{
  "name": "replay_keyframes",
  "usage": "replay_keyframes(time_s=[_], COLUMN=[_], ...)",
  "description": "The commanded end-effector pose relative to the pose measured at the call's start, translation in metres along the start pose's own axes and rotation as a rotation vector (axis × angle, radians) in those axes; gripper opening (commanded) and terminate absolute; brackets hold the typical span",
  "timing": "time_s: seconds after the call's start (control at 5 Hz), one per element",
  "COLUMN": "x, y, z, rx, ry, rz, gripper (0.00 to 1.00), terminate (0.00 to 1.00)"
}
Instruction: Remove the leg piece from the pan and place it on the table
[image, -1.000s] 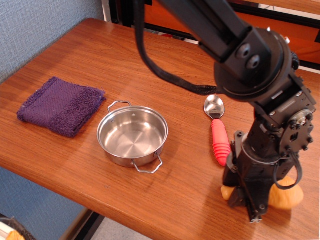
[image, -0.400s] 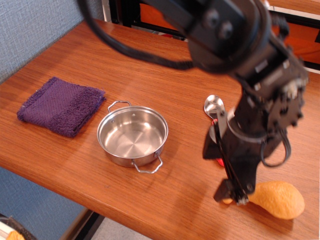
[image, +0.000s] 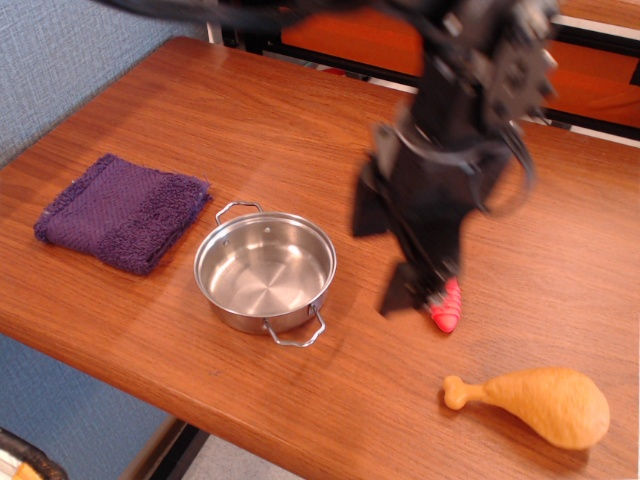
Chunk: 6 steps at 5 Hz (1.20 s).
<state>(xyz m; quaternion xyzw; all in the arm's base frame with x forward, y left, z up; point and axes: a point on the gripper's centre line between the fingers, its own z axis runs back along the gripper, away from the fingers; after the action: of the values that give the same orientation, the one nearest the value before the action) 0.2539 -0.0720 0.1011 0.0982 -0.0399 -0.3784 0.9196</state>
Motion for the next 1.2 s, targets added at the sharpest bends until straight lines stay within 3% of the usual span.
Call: replay_keyframes(time_s=[0.0, 0.2, 0.4, 0.6, 0.8, 1.0], x=[-0.036, -0.041, -0.032, 0.006, 0.038, 0.067], y=[0.037, 0.041, 0.047, 0.059, 0.065, 0.061], z=[0.016, 0.009, 0.007, 0.006, 0.01, 0.024], rx=[0.04, 0.015, 0.008, -0.011, -0.069, -0.137], ry=[0.04, 0.066, 0.024, 0.002, -0.046, -0.049], rz=[0.292, 0.353, 0.385, 0.599, 0.819, 0.964], gripper=[1.0, 1.0, 1.0, 1.0, 1.0, 1.0], terminate=[0.0, 0.0, 0.0, 0.0, 0.0, 0.0])
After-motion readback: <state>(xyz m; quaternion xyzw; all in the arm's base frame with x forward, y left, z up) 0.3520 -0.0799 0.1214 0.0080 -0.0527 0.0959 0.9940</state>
